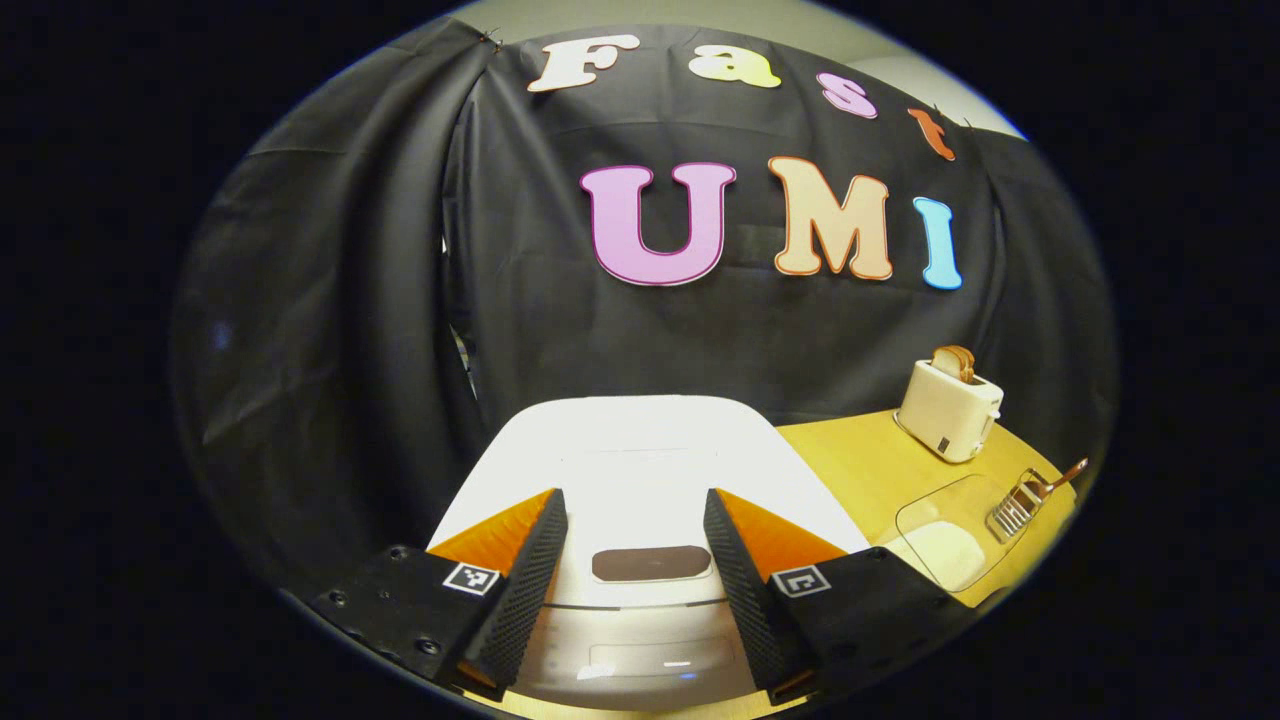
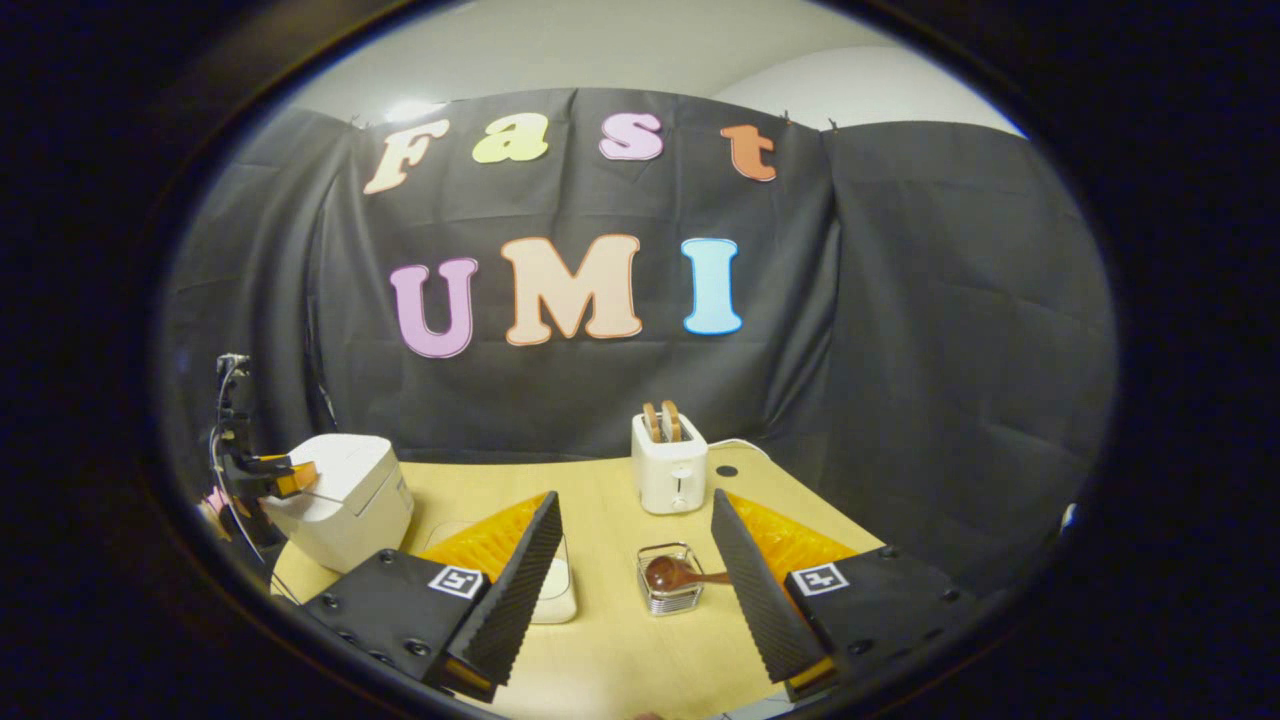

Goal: Close the left gripper, press the button to open the rice cooker; take a wooden spoon from the chopstick holder with the right hand, scoop a spoonful of rice and pour it into the rice cooker, then put the wooden spoon back into the chopstick holder.

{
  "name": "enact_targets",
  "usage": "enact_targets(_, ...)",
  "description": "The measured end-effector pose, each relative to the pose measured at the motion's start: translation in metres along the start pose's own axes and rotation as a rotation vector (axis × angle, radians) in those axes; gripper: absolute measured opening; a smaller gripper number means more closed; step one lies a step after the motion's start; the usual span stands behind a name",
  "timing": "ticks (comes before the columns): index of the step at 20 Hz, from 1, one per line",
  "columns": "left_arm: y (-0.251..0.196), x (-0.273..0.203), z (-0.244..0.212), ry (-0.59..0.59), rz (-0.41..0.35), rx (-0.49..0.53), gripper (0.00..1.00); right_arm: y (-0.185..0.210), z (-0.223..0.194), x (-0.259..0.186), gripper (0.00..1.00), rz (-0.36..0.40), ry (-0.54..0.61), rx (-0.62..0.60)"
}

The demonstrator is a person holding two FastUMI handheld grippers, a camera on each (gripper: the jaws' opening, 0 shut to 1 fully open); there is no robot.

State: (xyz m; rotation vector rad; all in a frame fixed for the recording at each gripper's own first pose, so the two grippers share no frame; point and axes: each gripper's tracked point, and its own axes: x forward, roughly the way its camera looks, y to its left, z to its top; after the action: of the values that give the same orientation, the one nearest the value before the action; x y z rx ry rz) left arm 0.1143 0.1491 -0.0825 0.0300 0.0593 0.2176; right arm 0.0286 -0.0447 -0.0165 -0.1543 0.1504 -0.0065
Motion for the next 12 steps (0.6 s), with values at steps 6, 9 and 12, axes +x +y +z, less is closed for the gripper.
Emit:
enact_targets(6, 0.0006, 0.0000, 0.0019, -0.057, -0.007, -0.003, 0.81, 0.0037, -0.0042, -0.0033, 0.96, -0.005, 0.005, 0.006)
enact_targets(9, -0.0001, 0.0014, 0.0050, -0.043, -0.006, 0.007, 0.80, 0.0045, -0.0031, -0.0047, 0.96, -0.009, -0.001, 0.008)
enact_targets(12, -0.0038, 0.0019, 0.0054, 0.009, 0.001, 0.013, 0.80, 0.0060, 0.0005, -0.0047, 0.96, -0.006, -0.011, 0.012)
